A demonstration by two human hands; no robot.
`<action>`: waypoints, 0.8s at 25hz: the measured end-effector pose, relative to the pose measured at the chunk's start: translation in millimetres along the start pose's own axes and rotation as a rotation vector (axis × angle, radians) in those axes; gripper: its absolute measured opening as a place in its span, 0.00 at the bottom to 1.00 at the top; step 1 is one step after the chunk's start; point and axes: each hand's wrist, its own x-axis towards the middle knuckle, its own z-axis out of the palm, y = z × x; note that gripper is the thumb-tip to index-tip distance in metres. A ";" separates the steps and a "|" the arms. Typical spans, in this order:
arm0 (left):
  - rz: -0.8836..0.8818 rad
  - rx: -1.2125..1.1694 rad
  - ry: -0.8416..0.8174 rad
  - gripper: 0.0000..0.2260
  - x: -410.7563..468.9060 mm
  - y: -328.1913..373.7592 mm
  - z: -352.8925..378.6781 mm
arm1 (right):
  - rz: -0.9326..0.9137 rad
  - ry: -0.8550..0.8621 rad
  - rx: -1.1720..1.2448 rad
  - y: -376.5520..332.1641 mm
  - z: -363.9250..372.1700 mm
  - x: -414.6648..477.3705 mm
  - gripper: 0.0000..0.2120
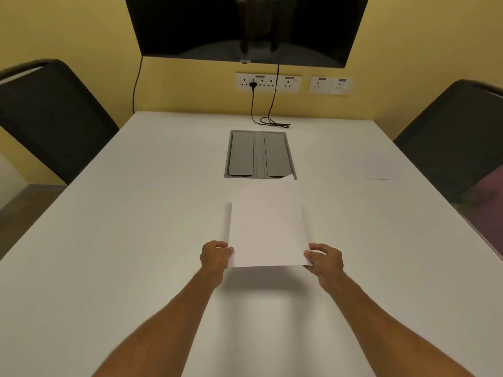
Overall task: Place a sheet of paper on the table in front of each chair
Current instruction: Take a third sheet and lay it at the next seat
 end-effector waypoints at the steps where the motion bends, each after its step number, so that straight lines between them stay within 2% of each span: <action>1: 0.005 0.009 0.009 0.12 1.5 1.0 0.8 | 0.001 0.005 -0.003 0.1 2.6 2.3 0.08; 8: 0.096 0.121 0.058 0.12 53.2 -6.1 23.1 | 0.005 0.025 -0.099 17.2 28.5 52.9 0.10; 15: 0.162 0.218 0.132 0.12 92.3 -25.7 48.6 | -0.138 0.067 -0.338 34.2 50.7 95.0 0.12; 20: 0.207 0.265 0.144 0.12 93.8 -32.2 50.6 | -0.162 0.126 -0.438 38.5 47.2 101.8 0.11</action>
